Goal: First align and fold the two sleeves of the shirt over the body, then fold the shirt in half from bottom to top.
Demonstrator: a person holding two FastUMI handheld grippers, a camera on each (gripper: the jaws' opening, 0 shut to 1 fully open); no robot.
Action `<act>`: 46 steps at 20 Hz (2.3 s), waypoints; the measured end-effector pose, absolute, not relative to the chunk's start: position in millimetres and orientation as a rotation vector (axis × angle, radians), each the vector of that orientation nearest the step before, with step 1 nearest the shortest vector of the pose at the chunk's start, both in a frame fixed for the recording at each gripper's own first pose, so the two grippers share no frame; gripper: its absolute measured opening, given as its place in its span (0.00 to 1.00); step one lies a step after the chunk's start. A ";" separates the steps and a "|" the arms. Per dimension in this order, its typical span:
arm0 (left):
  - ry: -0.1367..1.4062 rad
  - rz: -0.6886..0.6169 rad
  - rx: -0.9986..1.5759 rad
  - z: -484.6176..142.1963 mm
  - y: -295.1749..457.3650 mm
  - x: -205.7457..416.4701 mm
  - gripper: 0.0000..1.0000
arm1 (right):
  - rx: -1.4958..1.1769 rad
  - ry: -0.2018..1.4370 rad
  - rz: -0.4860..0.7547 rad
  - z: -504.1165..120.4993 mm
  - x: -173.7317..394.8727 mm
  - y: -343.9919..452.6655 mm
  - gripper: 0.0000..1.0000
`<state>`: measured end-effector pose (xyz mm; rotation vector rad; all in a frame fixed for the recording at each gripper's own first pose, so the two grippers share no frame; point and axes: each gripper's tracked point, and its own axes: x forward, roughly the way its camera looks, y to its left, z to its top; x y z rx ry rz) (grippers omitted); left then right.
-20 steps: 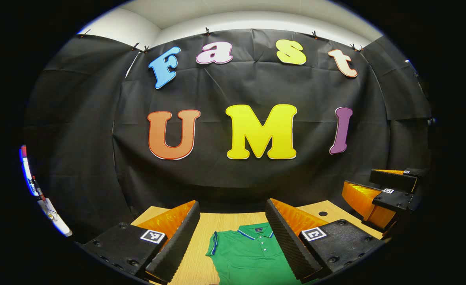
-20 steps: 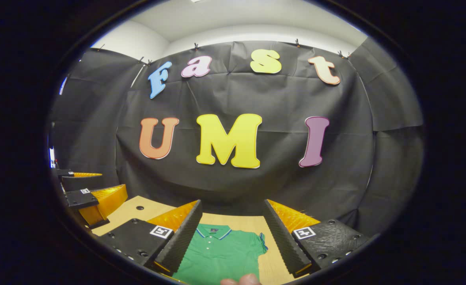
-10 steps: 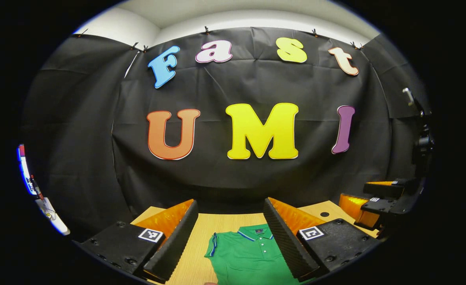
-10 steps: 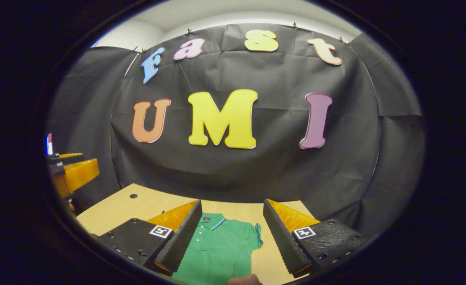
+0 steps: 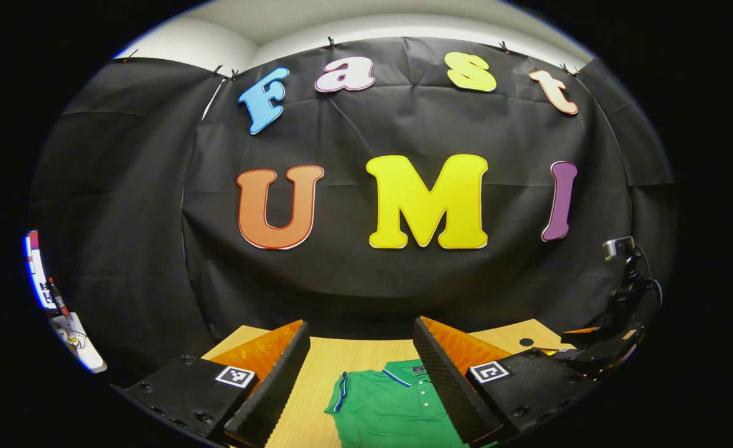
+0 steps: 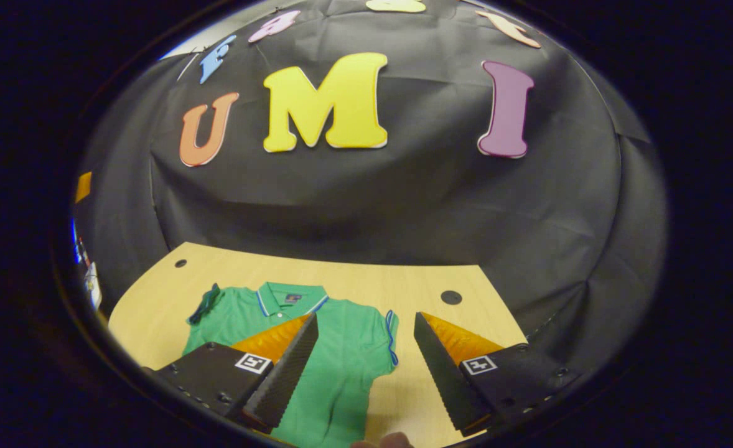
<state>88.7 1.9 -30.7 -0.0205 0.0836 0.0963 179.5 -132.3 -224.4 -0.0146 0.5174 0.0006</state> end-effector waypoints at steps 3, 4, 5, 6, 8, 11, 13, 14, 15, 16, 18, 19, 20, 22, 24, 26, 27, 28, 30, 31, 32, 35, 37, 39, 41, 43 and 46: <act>0.096 0.112 -0.021 -37.5 7.4 99.7 1.00 | -0.053 0.583 -0.013 -273.0 211.1 -145.3 0.96; 0.104 0.118 -0.024 -41.8 9.4 103.7 1.00 | -0.054 0.598 -0.011 -287.1 221.4 -146.2 0.96; 0.115 0.124 -0.027 -46.9 11.1 107.2 1.00 | -0.058 0.618 -0.017 -302.4 231.1 -148.1 0.95; 0.127 0.135 -0.025 -51.3 14.3 109.5 1.00 | -0.059 0.633 -0.021 -313.5 238.3 -149.8 0.96; 0.137 0.152 -0.015 -52.8 20.9 114.5 1.00 | -0.066 0.660 -0.025 -334.6 250.8 -154.2 0.95; 0.145 0.165 0.013 -58.9 26.3 121.9 1.00 | -0.073 0.707 -0.013 -366.2 260.4 -159.3 0.95; 0.166 0.170 0.015 -67.9 26.6 125.7 1.00 | -0.045 0.744 -0.010 -383.9 263.2 -162.1 0.95; 0.177 0.170 0.011 -73.2 25.7 125.6 1.00 | -0.034 0.763 -0.010 -389.4 263.0 -163.8 0.95; 0.194 0.170 0.010 -79.0 24.7 126.5 1.00 | -0.032 0.785 -0.013 -398.2 263.0 -167.7 0.89; 0.208 0.171 0.012 -83.3 23.3 126.4 1.00 | -0.021 0.795 -0.009 -402.6 263.2 -167.5 0.78; 0.230 0.166 0.015 -92.1 19.4 126.6 1.00 | 0.011 0.809 -0.002 -405.6 260.8 -165.9 0.63; 0.241 0.163 0.017 -96.2 18.0 126.0 1.00 | 0.023 0.824 -0.005 -412.6 261.1 -166.1 0.61; 0.247 0.160 0.017 -98.1 17.1 126.4 1.00 | 0.054 0.814 -0.004 -406.0 259.5 -164.5 0.45; 0.244 0.157 0.024 -96.3 16.3 127.0 1.00 | 0.068 0.819 -0.008 -412.4 262.4 -163.6 0.06; 0.238 0.157 0.037 -94.7 16.9 128.6 1.00 | 0.062 0.829 0.003 -409.5 262.3 -161.6 0.01; 0.237 0.156 0.039 -94.2 18.8 128.8 1.00 | 0.060 0.823 0.011 -403.3 260.2 -160.5 0.01; 0.239 0.155 0.036 -94.9 19.7 128.6 1.00 | 0.064 0.810 0.011 -398.3 260.0 -161.1 0.02; 0.240 0.155 0.030 -95.7 19.3 128.2 1.00 | 0.065 0.795 0.008 -396.0 260.3 -162.3 0.01; 0.245 0.152 0.017 -97.4 16.6 125.7 1.00 | 0.048 0.789 0.017 -384.5 259.0 -164.5 0.00; 0.244 0.150 0.014 -96.9 16.4 125.2 1.00 | 0.046 0.781 0.023 -378.0 258.4 -162.8 0.00; 0.241 0.148 0.014 -95.2 15.5 124.7 1.00 | 0.043 0.770 0.022 -370.3 259.9 -161.4 0.00; 0.230 0.144 0.015 -90.7 16.4 120.2 1.00 | 0.059 0.732 0.033 -344.6 261.1 -144.9 0.00; 0.230 0.149 0.011 -89.6 19.7 115.3 1.00 | 0.073 0.717 0.051 -328.8 263.1 -122.8 0.00; 0.226 0.163 0.003 -87.7 25.8 108.1 1.00 | 0.064 0.708 0.079 -316.4 263.5 -95.2 0.00; 0.222 0.182 -0.002 -86.1 33.3 101.1 1.00 | 0.069 0.702 0.113 -309.3 264.9 -61.3 0.00; 0.225 0.199 -0.005 -84.2 41.4 92.4 1.00 | 0.081 0.713 0.130 -314.9 269.2 -31.7 0.00; 0.229 0.221 -0.006 -84.3 52.7 82.4 1.00 | 0.082 0.753 0.129 -332.6 274.5 -2.4 0.00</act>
